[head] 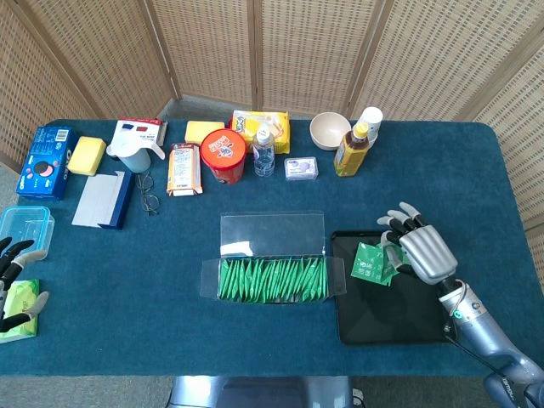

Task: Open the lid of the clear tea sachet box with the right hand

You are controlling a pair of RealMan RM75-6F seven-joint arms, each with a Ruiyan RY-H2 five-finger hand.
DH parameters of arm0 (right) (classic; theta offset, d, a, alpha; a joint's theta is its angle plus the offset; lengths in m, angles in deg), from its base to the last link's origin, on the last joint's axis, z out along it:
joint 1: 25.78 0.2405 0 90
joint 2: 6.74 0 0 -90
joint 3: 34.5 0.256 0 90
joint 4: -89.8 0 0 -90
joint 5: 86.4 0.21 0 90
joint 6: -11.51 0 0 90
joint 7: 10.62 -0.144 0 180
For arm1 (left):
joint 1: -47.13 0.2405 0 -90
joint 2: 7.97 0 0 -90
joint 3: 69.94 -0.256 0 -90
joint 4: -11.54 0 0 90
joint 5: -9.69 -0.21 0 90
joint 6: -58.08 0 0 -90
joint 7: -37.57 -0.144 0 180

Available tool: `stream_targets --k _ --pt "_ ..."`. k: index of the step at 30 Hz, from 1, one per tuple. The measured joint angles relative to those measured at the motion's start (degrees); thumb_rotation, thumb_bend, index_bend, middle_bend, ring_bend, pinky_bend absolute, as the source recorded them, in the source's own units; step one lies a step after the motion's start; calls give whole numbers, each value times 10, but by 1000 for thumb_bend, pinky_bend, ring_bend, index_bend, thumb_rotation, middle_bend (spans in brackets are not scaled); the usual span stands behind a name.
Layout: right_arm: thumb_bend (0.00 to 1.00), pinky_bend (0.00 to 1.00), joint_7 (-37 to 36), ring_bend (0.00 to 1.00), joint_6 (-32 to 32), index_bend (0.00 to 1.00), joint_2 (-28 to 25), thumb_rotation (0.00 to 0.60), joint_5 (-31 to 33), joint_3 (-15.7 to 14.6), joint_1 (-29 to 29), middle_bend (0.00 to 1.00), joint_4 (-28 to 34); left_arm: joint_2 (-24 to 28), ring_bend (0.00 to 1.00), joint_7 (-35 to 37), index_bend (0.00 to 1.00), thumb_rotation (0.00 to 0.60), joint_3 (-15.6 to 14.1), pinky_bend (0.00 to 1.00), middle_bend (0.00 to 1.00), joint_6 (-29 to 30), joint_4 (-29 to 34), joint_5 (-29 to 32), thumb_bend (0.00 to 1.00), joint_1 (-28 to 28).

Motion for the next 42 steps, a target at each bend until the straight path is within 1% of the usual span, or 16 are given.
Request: stream_targets --k 2,4,6,10,13,18,22,26,31,33,38,42 --pt "599 64 3 92 10 333 3 600 4 1 1 153 -2 1 62 1 240 600 0 248 157 1 -1 0 272 1" --pt "598 59 9 72 16 236 5 600 9 2 2 103 -3 1 62 2 240 600 0 248 157 1 -1 1 273 2" --pt "585 58 14 62 23 162 6 600 15 5 1 63 -3 1 62 2 239 600 0 248 157 1 -2 2 273 2" --pt "530 55 19 46 28 74 6 600 22 9 -1 39 -2 0 62 1 240 600 0 248 157 -1 -2 2 272 1" --pt "521 52 20 35 21 66 4 600 23 12 -5 39 0 -1 62 0 240 600 0 248 157 -3 -2 2 272 1" --pt "521 43 17 14 -8 48 -3 600 33 24 -21 29 15 -2 62 -1 239 600 -4 248 157 -5 -1 5 273 3" --pt "521 40 35 12 -34 59 -17 600 58 33 -44 34 49 -1 62 -11 239 600 -12 248 157 -14 0 16 273 9" --pt "521 47 85 14 -52 85 -38 600 93 37 -75 59 101 -3 63 -28 240 600 -17 248 157 -20 0 28 273 14" --pt "521 57 148 31 -93 115 -57 600 120 30 -127 86 147 -19 65 -41 239 600 -24 248 157 -25 -10 33 272 21" --pt "521 54 161 37 -110 125 -60 600 123 26 -144 94 159 -27 64 -46 240 600 -26 248 157 -25 -14 33 273 23" --pt "521 53 181 53 -152 135 -64 600 123 13 -185 103 183 -48 65 -50 240 600 -33 247 157 -20 -29 29 272 32" --pt "521 53 179 54 -175 137 -64 600 117 5 -210 106 194 -55 66 -44 240 600 -36 247 157 -15 -34 28 273 39"
